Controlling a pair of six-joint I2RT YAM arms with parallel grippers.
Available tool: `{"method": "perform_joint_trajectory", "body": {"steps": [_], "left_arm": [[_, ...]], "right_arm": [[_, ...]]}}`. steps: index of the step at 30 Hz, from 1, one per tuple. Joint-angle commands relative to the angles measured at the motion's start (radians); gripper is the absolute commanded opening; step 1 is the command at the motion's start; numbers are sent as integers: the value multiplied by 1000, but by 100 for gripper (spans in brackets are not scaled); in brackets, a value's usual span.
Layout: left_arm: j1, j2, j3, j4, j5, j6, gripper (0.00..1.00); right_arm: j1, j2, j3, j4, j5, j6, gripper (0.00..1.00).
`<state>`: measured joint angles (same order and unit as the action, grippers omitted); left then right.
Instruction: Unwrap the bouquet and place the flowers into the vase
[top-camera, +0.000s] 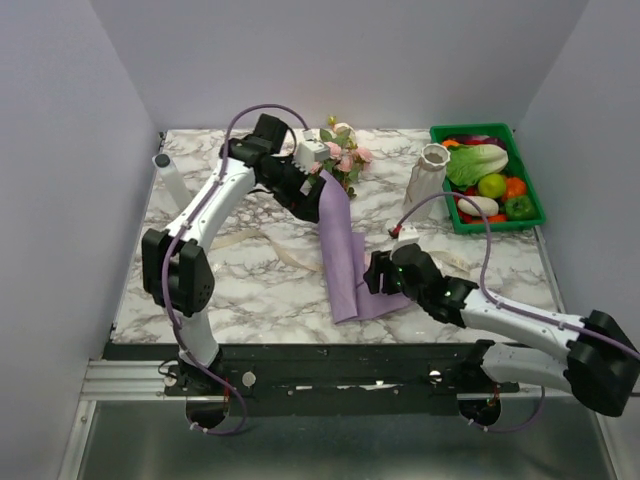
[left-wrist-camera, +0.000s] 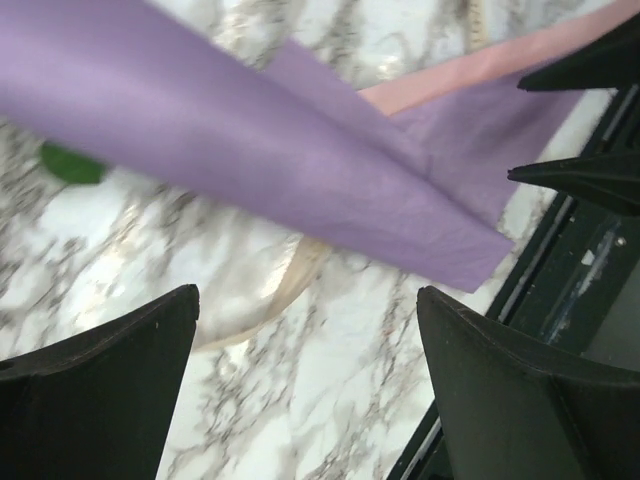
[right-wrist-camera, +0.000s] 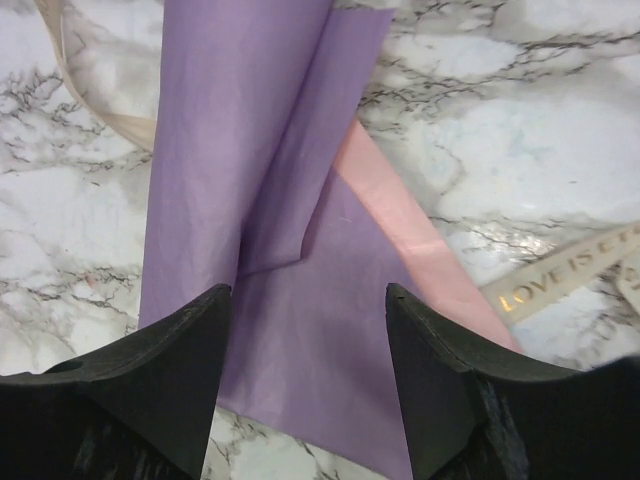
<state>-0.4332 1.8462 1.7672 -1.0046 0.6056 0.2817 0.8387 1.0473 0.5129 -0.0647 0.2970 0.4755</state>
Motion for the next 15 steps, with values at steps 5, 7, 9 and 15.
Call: {"method": "perform_joint_trajectory", "body": {"steps": [5,7,9,15], "left_arm": [[123,-257,-149,38,-96,-44,99],[126,-304,-167,37,-127,-39,99],[126,-338,-176,27,-139,-36,99],[128,-383,-178,-3,-168,-24,99]], "right_arm": [[5,279,62,227,-68,112,65],[7,319,56,268,-78,133,64],[7,341,55,287,-76,149,60],[7,391,53,328,-52,184,43]]}}
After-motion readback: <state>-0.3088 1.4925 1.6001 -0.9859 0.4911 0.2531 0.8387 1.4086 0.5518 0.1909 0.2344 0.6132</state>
